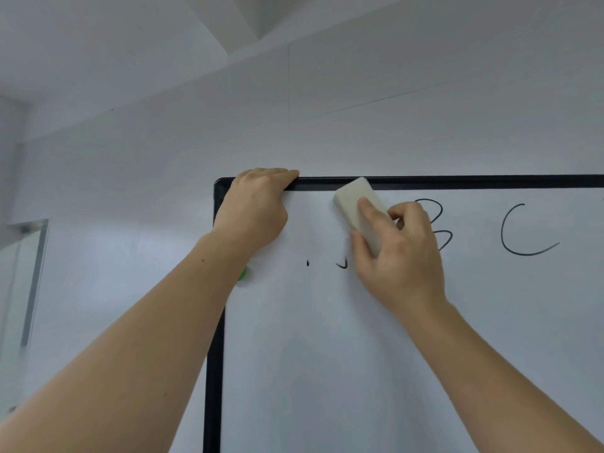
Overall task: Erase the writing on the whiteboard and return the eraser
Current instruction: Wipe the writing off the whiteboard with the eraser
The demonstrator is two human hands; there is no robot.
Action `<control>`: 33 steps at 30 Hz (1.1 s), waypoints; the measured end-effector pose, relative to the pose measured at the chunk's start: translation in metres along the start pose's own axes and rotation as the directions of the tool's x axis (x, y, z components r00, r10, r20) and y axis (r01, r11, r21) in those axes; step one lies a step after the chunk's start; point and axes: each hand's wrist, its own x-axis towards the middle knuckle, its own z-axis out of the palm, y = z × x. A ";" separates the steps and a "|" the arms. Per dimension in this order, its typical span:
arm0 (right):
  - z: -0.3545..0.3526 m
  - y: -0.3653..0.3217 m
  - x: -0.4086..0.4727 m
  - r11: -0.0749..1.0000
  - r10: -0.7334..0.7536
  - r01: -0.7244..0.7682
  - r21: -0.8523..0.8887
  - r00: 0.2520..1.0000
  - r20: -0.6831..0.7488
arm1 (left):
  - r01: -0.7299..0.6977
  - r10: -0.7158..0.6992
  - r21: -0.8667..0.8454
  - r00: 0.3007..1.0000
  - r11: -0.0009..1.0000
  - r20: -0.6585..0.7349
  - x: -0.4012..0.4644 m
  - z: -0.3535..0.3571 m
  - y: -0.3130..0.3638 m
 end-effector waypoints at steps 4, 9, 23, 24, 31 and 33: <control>0.010 -0.029 -0.025 0.996 -0.040 0.039 0.077 0.999 0.016 | -0.007 0.007 -0.006 1.000 1.000 0.002 -0.001 0.000 0.000; 0.006 -0.031 -0.052 0.974 -0.219 0.213 0.073 0.972 0.088 | 0.000 0.000 -0.011 1.000 1.000 0.003 -0.001 -0.001 0.000; -0.007 0.003 -0.042 0.993 -0.122 0.122 0.003 0.991 0.060 | 0.018 -0.008 0.111 0.996 0.994 -0.091 0.003 0.022 0.006; -0.009 0.009 -0.040 0.990 -0.141 0.142 -0.008 0.987 0.072 | 0.021 -0.010 0.125 0.996 0.992 -0.086 0.004 0.023 0.011; -0.031 0.068 -0.025 0.998 -0.041 0.042 -0.053 0.999 0.019 | 0.038 -0.046 0.146 0.998 0.989 0.052 0.014 0.041 0.053; -0.039 0.089 -0.021 0.997 0.046 -0.047 -0.067 0.999 -0.015 | 0.029 -0.043 0.164 0.996 0.986 0.081 0.017 0.048 0.064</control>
